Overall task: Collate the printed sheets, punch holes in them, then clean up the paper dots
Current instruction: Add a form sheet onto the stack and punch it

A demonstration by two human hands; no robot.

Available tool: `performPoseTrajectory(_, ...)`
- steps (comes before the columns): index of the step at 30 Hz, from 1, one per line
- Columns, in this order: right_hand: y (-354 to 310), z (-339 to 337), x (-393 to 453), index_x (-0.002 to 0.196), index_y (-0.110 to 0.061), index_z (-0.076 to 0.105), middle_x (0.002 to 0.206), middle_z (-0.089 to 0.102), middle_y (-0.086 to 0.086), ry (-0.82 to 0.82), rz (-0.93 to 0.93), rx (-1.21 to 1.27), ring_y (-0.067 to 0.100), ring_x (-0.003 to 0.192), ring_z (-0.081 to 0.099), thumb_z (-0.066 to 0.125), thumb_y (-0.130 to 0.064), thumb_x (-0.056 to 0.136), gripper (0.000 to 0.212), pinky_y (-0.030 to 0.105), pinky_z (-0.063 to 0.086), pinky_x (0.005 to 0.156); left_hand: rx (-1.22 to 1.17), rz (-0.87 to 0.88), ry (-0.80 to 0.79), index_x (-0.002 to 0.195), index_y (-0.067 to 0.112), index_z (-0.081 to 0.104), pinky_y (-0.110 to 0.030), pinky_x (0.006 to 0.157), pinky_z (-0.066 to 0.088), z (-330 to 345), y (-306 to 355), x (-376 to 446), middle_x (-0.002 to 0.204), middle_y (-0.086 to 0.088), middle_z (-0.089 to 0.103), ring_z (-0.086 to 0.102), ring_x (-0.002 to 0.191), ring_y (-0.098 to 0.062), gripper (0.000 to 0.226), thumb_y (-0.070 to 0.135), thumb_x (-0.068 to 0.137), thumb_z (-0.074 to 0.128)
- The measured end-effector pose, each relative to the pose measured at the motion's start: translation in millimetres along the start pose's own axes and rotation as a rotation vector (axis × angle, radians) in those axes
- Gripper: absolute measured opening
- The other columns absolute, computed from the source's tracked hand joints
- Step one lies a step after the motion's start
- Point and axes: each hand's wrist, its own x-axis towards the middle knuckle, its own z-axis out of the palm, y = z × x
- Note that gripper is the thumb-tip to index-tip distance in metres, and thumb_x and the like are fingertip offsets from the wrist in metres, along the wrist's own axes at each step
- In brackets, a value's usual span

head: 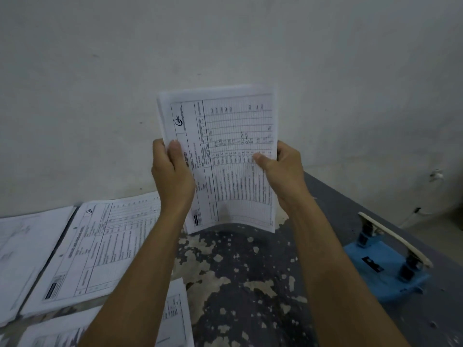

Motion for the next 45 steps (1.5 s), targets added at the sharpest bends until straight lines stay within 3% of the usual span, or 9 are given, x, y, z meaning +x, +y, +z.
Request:
performPoseTrajectory(5,0,7,1,0.106,-0.026,0.065,0.101,0.071,-0.013,0.041,-0.008,0.033,0.005,0.090,0.070,0.066,-0.011,0.092,0.021,0.020,0.058,0.073,-0.021,0.039,-0.029,0.091,0.017,0.040,-0.012,0.049,0.034,-5,6,8,0.062,0.020,0.043,0.038,0.052,0.004,0.026,0.037,0.106,0.035)
performPoseTrajectory(10,5,7,-2,0.115,-0.020,0.066,0.099,0.069,-0.016,0.044,-0.018,-0.080,-0.001,0.089,0.066,0.057,-0.012,0.098,0.021,0.015,0.055,0.073,0.048,-0.013,-0.124,0.086,0.014,0.039,-0.014,0.051,0.034,-7,-1,1,0.069,0.006,0.040,0.035,0.054,0.000,0.030,0.034,0.108,0.034)
performPoseTrajectory(14,-5,8,3,0.103,-0.029,0.064,0.096,0.069,-0.019,0.087,-0.075,-0.087,-0.005,0.083,0.067,0.062,-0.015,0.096,0.016,0.010,0.054,0.067,0.025,0.044,-0.079,0.081,0.025,0.036,-0.010,0.048,0.033,-8,11,8,0.066,0.010,0.037,0.036,0.051,0.003,0.027,0.035,0.107,0.035)
performPoseTrajectory(20,8,8,-1,0.107,-0.023,0.063,0.100,0.069,-0.011,0.070,0.026,-0.098,0.007,0.090,0.067,0.059,-0.012,0.096,0.016,0.027,0.057,0.080,0.044,-0.068,-0.167,0.089,0.017,0.042,-0.021,0.054,0.035,-12,-8,0,0.072,0.007,0.043,0.036,0.057,0.000,0.029,0.037,0.107,0.034)
performPoseTrajectory(25,-1,6,5,0.095,-0.029,0.062,0.090,0.069,-0.015,0.084,-0.016,-0.097,0.000,0.077,0.069,0.065,-0.011,0.090,0.019,0.012,0.053,0.058,0.011,-0.005,-0.126,0.089,0.021,0.044,-0.013,0.052,0.036,-13,0,11,0.072,0.011,0.043,0.038,0.056,0.002,0.027,0.041,0.106,0.035)
performPoseTrajectory(29,5,2,-2,0.106,-0.016,0.061,0.100,0.071,-0.002,0.064,0.104,-0.033,0.016,0.086,0.070,0.070,-0.010,0.081,0.027,0.030,0.060,0.068,0.008,-0.040,-0.203,0.081,0.026,0.043,-0.013,0.049,0.034,-15,-7,8,0.069,0.011,0.042,0.036,0.054,0.001,0.029,0.041,0.105,0.039)
performPoseTrajectory(35,9,-5,-6,0.104,-0.014,0.064,0.110,0.067,0.006,0.118,0.143,0.116,0.022,0.098,0.064,0.060,-0.043,0.076,0.040,0.041,0.052,0.085,-0.055,-0.031,-0.223,0.079,0.023,0.040,-0.011,0.049,0.033,-16,-6,8,0.067,0.013,0.038,0.033,0.054,0.002,0.032,0.042,0.105,0.040)
performPoseTrajectory(38,9,9,-13,0.137,-0.021,0.057,0.138,0.059,0.001,0.018,0.168,0.107,0.021,0.128,0.054,0.047,-0.067,0.088,0.068,0.049,0.038,0.111,-0.048,-0.029,-0.227,0.076,0.029,0.037,-0.008,0.051,0.034,-11,-4,2,0.067,0.012,0.035,0.033,0.053,0.002,0.033,0.044,0.105,0.039)
performPoseTrajectory(45,7,18,-14,0.132,-0.024,0.058,0.138,0.057,0.004,0.169,0.165,0.087,0.021,0.126,0.054,0.026,-0.075,0.091,0.073,0.039,0.041,0.104,-0.051,-0.034,-0.200,0.074,0.028,0.034,-0.012,0.047,0.032,-12,-6,2,0.065,0.011,0.035,0.033,0.053,0.000,0.035,0.044,0.105,0.038)
